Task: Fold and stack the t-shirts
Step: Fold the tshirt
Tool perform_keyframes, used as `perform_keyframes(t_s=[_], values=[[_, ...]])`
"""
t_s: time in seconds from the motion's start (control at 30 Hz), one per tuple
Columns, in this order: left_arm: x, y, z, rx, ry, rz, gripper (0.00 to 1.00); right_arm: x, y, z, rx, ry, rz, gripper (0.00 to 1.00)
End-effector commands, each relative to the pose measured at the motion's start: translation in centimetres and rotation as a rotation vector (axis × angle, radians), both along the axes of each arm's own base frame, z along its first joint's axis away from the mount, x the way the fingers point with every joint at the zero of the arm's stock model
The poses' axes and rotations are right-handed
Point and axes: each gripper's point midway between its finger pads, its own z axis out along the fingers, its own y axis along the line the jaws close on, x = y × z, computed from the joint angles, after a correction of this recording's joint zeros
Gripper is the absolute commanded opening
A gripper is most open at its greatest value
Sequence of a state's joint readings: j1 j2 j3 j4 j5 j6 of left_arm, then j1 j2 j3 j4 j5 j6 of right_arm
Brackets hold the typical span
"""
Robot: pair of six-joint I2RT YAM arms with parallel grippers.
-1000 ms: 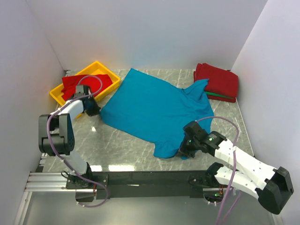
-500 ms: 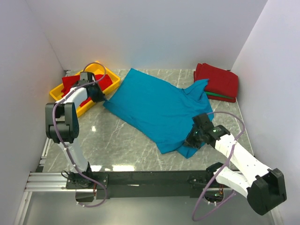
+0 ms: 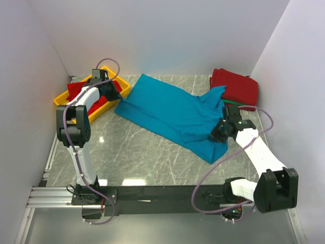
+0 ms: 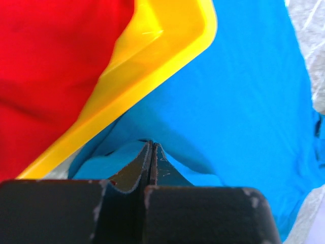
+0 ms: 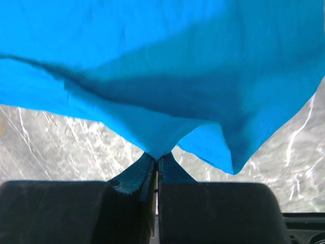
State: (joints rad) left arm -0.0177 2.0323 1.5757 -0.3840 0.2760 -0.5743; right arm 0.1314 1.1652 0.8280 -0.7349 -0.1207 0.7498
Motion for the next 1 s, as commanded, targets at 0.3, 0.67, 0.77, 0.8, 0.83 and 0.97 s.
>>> perform_keyframes(t_s=[0.3, 0.67, 0.77, 0.8, 0.83, 0.97], values=[[4.3, -1.2, 3.3, -0.057, -0.118, -0.01, 0.01, 4.7, -2.9, 1.4, -0.068, -0.05, 0.002, 0.0], [6.2, -2.1, 1.9, -0.098, -0.094, -0.046, 0.01, 6.3, -3.7, 0.6, -0.091, -0.025, 0.002, 0.0], [6.5, -2.2, 1.4, -0.098, -0.086, -0.054, 0.01, 6.9, -3.8, 0.4, -0.094, -0.017, 0.004, 0.0], [6.5, -2.2, 1.3, -0.098, -0.084, -0.056, 0.0, 7.1, -3.8, 0.2, -0.093, -0.007, 0.003, 0.0], [6.6, -2.3, 1.1, -0.104, -0.079, -0.061, 0.02, 7.3, -3.8, 0.2, -0.094, -0.007, 0.004, 0.0], [6.8, -2.5, 1.0, -0.114, -0.08, -0.07, 0.36, 8.4, -4.0, 0.1, -0.093, -0.002, 0.0, 0.02]])
